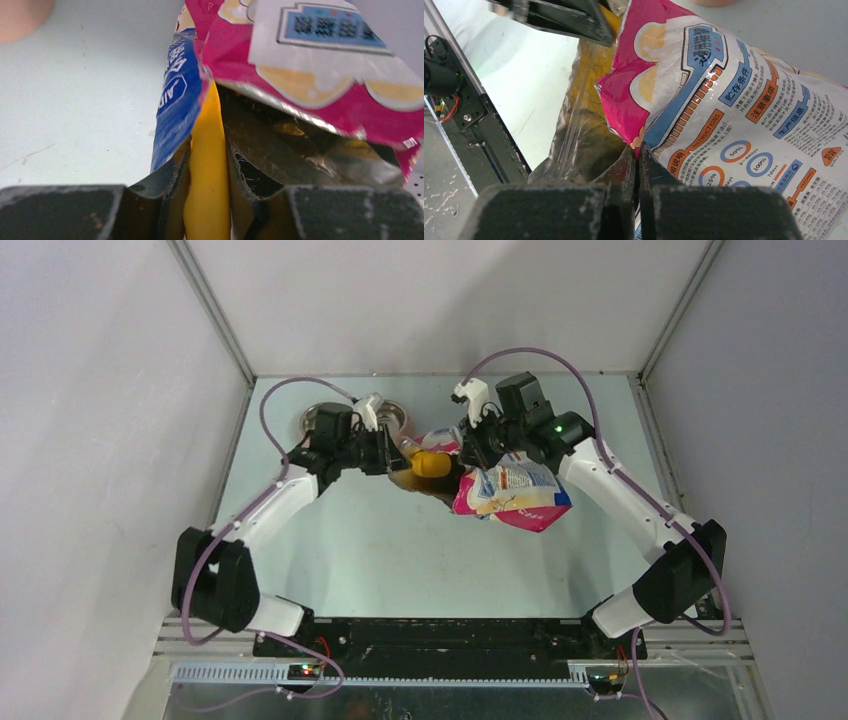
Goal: Serve the pet food
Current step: Collect the pet food from the pet food bag.
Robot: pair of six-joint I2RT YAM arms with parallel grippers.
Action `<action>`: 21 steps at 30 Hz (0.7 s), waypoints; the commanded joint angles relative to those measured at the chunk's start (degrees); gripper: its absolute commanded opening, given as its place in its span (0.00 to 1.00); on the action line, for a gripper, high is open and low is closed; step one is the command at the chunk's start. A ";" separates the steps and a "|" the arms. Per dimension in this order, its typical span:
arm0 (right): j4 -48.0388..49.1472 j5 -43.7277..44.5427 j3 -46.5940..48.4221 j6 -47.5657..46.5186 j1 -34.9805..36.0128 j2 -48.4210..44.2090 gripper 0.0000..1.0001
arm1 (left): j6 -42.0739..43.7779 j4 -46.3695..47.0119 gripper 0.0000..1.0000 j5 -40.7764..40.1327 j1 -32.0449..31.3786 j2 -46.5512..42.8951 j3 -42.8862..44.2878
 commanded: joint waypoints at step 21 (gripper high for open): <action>15.35 -4.48 -10.37 6.92 -6.03 -1.19 0.00 | -13.97 14.86 0.00 14.65 -10.74 24.53 8.41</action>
